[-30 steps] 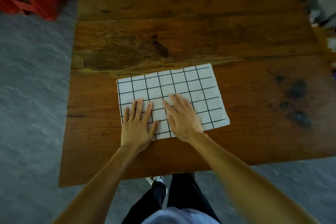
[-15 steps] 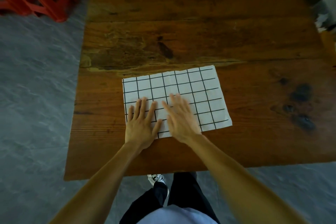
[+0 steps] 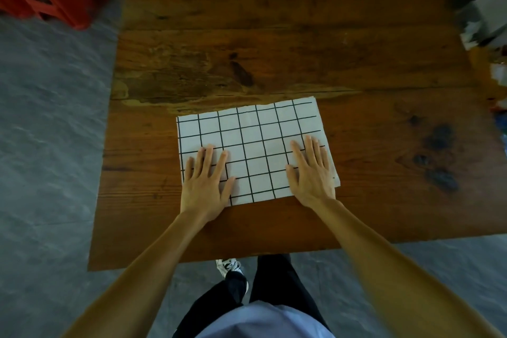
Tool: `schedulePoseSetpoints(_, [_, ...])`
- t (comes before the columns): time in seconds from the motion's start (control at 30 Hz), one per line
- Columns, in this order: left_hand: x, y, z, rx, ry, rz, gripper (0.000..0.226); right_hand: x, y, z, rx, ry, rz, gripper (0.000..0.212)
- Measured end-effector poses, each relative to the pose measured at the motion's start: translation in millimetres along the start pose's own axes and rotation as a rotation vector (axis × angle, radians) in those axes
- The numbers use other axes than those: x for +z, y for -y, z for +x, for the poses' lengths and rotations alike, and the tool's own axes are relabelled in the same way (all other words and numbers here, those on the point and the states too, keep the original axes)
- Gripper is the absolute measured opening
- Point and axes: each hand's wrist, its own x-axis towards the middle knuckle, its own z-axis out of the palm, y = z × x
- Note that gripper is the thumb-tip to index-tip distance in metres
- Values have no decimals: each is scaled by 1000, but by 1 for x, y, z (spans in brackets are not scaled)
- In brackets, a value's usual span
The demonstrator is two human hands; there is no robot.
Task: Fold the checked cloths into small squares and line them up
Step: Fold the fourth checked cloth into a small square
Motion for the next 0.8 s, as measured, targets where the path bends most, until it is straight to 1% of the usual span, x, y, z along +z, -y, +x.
schedulePoseSetpoints(0.07, [-1,-1,0,-12,-21,-40,66,-2,17,-6,-51,1,9,63])
schedulePoseSetpoints(0.17, [-8,-15,8,7,-117,-141,62,4,60,-4,-213,34,19,64])
schedulePoseSetpoints(0.2, [-10,-24,14,26,-142,-177,60,7,75,1,-241,56,25,70])
schedulePoseSetpoints(0.27, [-10,-40,25,18,-157,-264,60,10,93,11,-251,101,21,94])
schedulePoseSetpoints(0.3, [-9,-45,29,7,-147,-287,60,12,94,15,-237,113,-2,95])
schedulePoseSetpoints(0.37, [0,-41,28,19,-99,-211,59,13,80,18,-196,75,-34,75])
schedulePoseSetpoints(0.4, [4,-33,24,28,-77,-154,58,13,65,18,-162,49,-34,69])
schedulePoseSetpoints(0.43, [6,-23,19,21,-70,-118,58,11,48,16,-117,28,-41,67])
schedulePoseSetpoints(0.53, [3,8,-1,-48,-56,-76,61,7,-6,7,17,5,-47,72])
schedulePoseSetpoints(0.6, [2,21,-10,-63,-36,-57,63,3,-24,3,38,26,-58,74])
schedulePoseSetpoints(0.7, [-2,24,-15,-93,-38,-52,63,1,-25,3,32,18,-60,76])
schedulePoseSetpoints(0.8, [-11,0,-11,-65,-80,-65,60,-5,-16,-1,45,-8,-57,73])
